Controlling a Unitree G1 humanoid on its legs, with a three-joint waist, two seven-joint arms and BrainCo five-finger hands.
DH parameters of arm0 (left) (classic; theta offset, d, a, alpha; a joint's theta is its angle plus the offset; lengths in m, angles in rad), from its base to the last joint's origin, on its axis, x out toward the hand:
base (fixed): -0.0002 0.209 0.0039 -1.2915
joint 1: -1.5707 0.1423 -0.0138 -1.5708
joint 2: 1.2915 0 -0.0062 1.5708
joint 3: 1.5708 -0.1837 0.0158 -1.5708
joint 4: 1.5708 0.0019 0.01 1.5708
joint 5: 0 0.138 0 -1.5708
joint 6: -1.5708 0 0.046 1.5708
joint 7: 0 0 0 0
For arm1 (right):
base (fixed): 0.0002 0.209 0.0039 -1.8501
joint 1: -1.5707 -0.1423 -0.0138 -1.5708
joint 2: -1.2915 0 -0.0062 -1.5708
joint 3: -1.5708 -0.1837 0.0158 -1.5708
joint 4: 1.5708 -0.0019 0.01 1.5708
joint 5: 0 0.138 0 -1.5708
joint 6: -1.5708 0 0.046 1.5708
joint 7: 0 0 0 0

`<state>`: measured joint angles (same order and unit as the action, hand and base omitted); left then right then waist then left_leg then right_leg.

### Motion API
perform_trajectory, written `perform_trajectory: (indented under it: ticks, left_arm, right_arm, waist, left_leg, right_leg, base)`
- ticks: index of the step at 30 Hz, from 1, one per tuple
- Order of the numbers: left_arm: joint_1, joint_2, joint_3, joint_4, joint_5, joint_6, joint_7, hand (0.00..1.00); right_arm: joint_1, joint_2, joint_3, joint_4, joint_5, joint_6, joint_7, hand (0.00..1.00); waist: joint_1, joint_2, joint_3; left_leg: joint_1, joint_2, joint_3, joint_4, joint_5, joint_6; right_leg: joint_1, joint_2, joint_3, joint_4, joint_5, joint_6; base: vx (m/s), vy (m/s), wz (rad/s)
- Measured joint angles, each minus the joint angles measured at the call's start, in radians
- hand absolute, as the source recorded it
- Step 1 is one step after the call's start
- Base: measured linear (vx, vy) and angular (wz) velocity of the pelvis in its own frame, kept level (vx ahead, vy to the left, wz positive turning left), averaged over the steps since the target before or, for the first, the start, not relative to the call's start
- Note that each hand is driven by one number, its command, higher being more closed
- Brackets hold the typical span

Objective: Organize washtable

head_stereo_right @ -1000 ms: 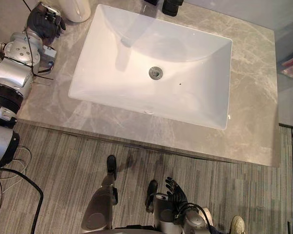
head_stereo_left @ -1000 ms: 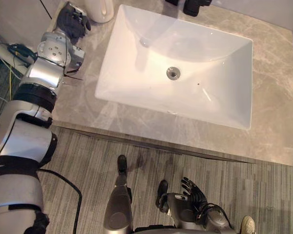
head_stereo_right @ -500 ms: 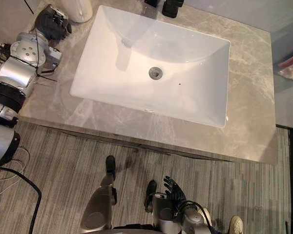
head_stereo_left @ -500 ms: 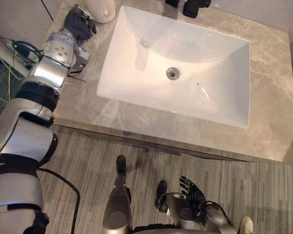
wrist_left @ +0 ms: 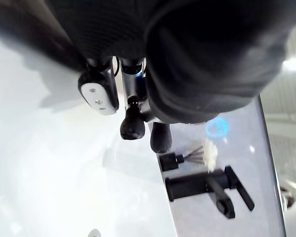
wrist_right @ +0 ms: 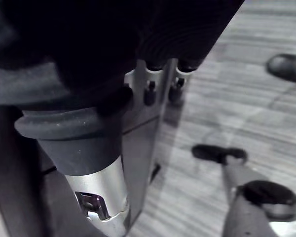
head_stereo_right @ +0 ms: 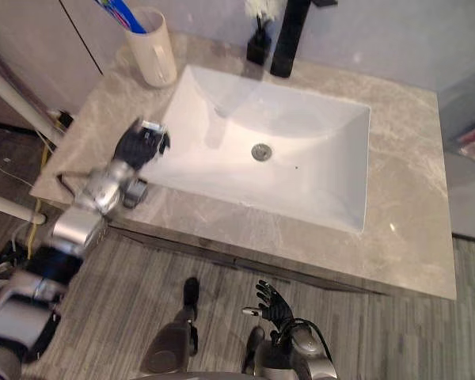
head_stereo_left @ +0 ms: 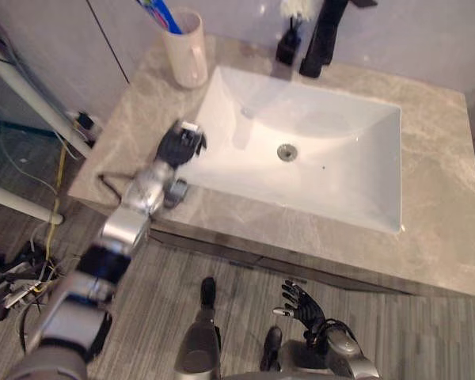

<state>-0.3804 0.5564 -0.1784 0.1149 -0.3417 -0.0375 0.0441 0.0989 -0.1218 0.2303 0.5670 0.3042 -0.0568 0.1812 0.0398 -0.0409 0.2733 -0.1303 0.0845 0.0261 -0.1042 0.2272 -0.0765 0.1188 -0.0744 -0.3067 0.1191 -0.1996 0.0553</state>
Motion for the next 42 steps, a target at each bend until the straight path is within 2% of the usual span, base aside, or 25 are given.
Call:
perform_trajectory:
  ticks: [1,3,4,8,9,10,14,18,21,25,27,28,33,36,37,38,39,40,41,42]
  left_arm:
    - [0.116,-0.045,0.077,-0.057,0.0,0.013,-0.003,0.0]
    - [0.221,-0.09,0.149,-0.104,0.0,0.021,-0.011,0.0]
    - [0.324,-0.14,0.226,-0.14,0.0,0.017,-0.021,0.0]
    - [0.489,-0.256,0.291,-0.135,0.0,0.031,-0.037,0.0]
    - [0.525,-0.3,0.307,-0.121,-0.001,0.023,-0.046,0.0]
    - [0.572,-0.376,0.332,-0.09,-0.002,0.032,-0.047,0.0]
    - [0.658,-0.467,0.388,0.048,0.0,0.032,-0.057,0.0]
    - [0.674,-0.534,0.426,0.302,0.0,0.031,-0.064,0.0]
    - [0.664,-0.563,0.386,0.481,0.024,0.027,-0.067,0.0]
    - [0.633,-0.555,0.362,0.582,0.068,0.001,-0.085,0.0]
    - [0.615,-0.543,0.345,0.618,0.09,-0.009,-0.085,0.0]
    - [0.593,-0.533,0.324,0.658,0.107,-0.014,-0.085,0.0]
    - [0.533,-0.49,0.244,0.754,0.155,-0.013,-0.083,0.0]
    - [0.512,-0.474,0.197,0.757,0.165,-0.005,-0.075,0.0]
    - [0.523,-0.481,0.19,0.753,0.168,-0.002,-0.066,0.0]
    - [0.527,-0.486,0.199,0.734,0.168,0.0,-0.064,0.0]
    - [0.539,-0.5,0.229,0.686,0.169,0.011,-0.064,0.0]
    - [0.558,-0.522,0.274,0.642,0.168,0.018,-0.063,0.0]
    - [0.564,-0.537,0.307,0.621,0.168,0.019,-0.063,0.0]
    - [0.571,-0.566,0.382,0.59,0.167,0.02,-0.061,0.0]
  right_arm:
    - [0.0,-0.001,-0.024,0.005,0.0,0.014,-0.001,0.0]
    - [0.01,-0.004,-0.037,0.011,0.0,0.026,-0.001,0.0]
    - [0.017,-0.004,-0.049,0.011,-0.001,0.029,-0.001,0.0]
    - [0.046,-0.001,-0.077,0.014,-0.001,0.029,-0.001,0.0]
    - [0.054,-0.002,-0.082,0.015,-0.002,0.029,-0.001,0.0]
    - [0.072,0.003,-0.103,0.016,-0.003,0.03,0.0,0.0]
    - [0.125,0.017,-0.115,0.02,-0.015,0.036,0.004,0.0]
    - [0.145,0.045,-0.114,0.052,-0.04,0.036,0.019,0.0]
    - [0.131,0.057,-0.114,0.093,-0.057,0.034,0.017,0.0]
    - [0.095,0.062,-0.114,0.139,-0.085,0.028,0.008,0.0]
    - [0.079,0.065,-0.114,0.155,-0.094,0.023,-0.005,0.0]
    - [0.071,0.067,-0.116,0.157,-0.103,0.021,-0.008,0.0]
    - [0.072,0.074,-0.127,0.16,-0.119,0.019,-0.025,0.0]
    - [0.088,0.046,-0.134,0.117,-0.143,0.017,-0.045,0.0]
    - [0.093,0.022,-0.129,0.087,-0.157,0.008,-0.05,0.0]
    - [0.078,0.002,-0.137,0.086,-0.16,0.006,-0.051,0.0]
    - [0.057,-0.009,-0.134,0.097,-0.163,0.005,-0.051,0.0]
    - [0.053,-0.013,-0.116,0.101,-0.167,-0.009,-0.051,0.0]
    - [0.043,-0.017,-0.096,0.109,-0.17,-0.016,-0.05,0.0]
    - [0.016,-0.023,-0.063,0.139,-0.177,-0.021,-0.049,0.0]
  waist:
    - [0.023,0.008,-0.026]
    - [0.038,0.018,-0.042]
    - [0.042,0.028,-0.061]
    - [0.054,0.056,-0.101]
    - [0.055,0.06,-0.106]
    - [0.056,0.063,-0.112]
    - [0.056,0.043,-0.124]
    - [0.055,0.012,-0.143]
    - [0.052,0.004,-0.148]
    - [0.051,0.003,-0.15]
    - [0.041,0.006,-0.153]
    - [0.019,0.012,-0.156]
    - [-0.03,0.021,-0.159]
    - [-0.031,0.016,-0.16]
    - [-0.025,0.038,-0.189]
    - [-0.023,0.05,-0.183]
    - [-0.049,0.06,-0.182]
    - [-0.045,0.059,-0.192]
    - [-0.038,0.053,-0.197]
    - [-0.031,0.043,-0.22]
  left_leg:
    - [0.012,0.007,0.001,0.0,-0.003,-0.004]
    - [0.027,0.021,0.0,-0.001,-0.014,-0.011]
    - [0.033,0.024,0.0,-0.001,-0.016,-0.009]
    - [0.038,0.036,-0.001,-0.001,-0.028,-0.01]
    - [0.037,0.035,0.0,-0.001,-0.028,-0.01]
    - [0.036,0.029,0.0,-0.001,-0.027,-0.009]
    - [0.031,0.024,0.0,-0.001,-0.026,-0.008]
    - [0.027,0.0,0.003,-0.001,-0.019,0.002]
    - [0.029,-0.024,0.01,-0.001,-0.024,0.01]
    - [0.045,-0.031,0.049,-0.001,-0.037,0.025]
    - [0.05,-0.029,0.063,-0.001,-0.043,0.025]
    - [0.049,-0.023,0.074,-0.001,-0.047,0.031]
    - [0.032,0.013,0.135,-0.001,-0.05,0.034]
    - [0.005,0.023,0.231,0.011,-0.059,0.048]
    - [-0.045,0.055,0.285,0.028,-0.069,0.097]
    - [-0.05,0.081,0.35,0.035,-0.053,0.116]
    - [-0.041,0.115,0.414,0.062,-0.054,0.122]
    - [-0.039,0.153,0.481,0.122,-0.086,0.131]
    - [-0.036,0.175,0.526,0.159,-0.115,0.123]
    - [-0.048,0.194,0.569,0.2,-0.172,0.081]
  right_leg:
    - [0.013,0.002,0.003,0.0,0.003,-0.004]
    - [0.023,0.01,0.004,0.001,0.004,-0.006]
    - [0.035,0.017,0.006,0.0,0.006,-0.01]
    - [0.037,0.023,0.011,-0.011,0.007,-0.012]
    - [0.038,0.023,0.009,-0.02,0.008,-0.013]
    - [0.037,0.023,0.006,-0.02,0.005,-0.01]
    - [0.035,0.019,0.005,-0.02,-0.004,0.007]
    - [0.033,-0.007,0.006,-0.019,-0.007,0.024]
    - [0.033,-0.036,0.013,-0.017,0.003,0.037]
    - [0.03,-0.047,0.062,-0.017,0.015,0.054]
    - [0.023,-0.047,0.083,-0.016,0.025,0.062]
    - [0.011,-0.046,0.096,-0.01,0.04,0.07]
    - [-0.053,-0.024,0.15,-0.016,0.11,0.065]
    - [-0.161,-0.014,0.168,-0.025,0.2,0.058]
    - [-0.13,0.004,0.179,-0.182,0.309,0.069]
    - [-0.159,0.003,0.109,-0.082,0.245,0.031]
    - [-0.192,-0.034,-0.034,0.207,0.108,-0.027]
    - [-0.164,-0.069,-0.123,0.32,0.095,-0.017]
    - [-0.164,-0.078,-0.152,0.311,0.11,-0.028]
    - [-0.175,-0.036,-0.184,0.178,0.147,-0.055]
  base:
    - [0.03,-0.052,0.04]
    - [-0.03,-0.051,0.03]
    - [-0.05,-0.039,-0.01]
    - [-0.1,-0.035,-0.05]
    - [-0.13,0.013,0.06]
    - [-0.14,0.022,0.09]
    - [-0.05,0.01,0.05]
    - [0.04,0.026,0.02]
    - [0.08,0.043,-0.04]
    - [0.04,0.022,-0.23]
    - [-0.01,0.011,-0.36]
    - [-0.03,0.02,-0.28]
    - [-0.1,0.037,-0.54]
    - [-0.16,0.095,-1.31]
    - [-0.13,0.059,-1.52]
    - [-0.18,0.021,-1.88]
    - [-0.18,-0.047,-1.94]
    - [-0.21,-0.028,-1.98]
    - [-0.27,-0.049,-2.4]
    - [-0.32,-0.125,-3.26]
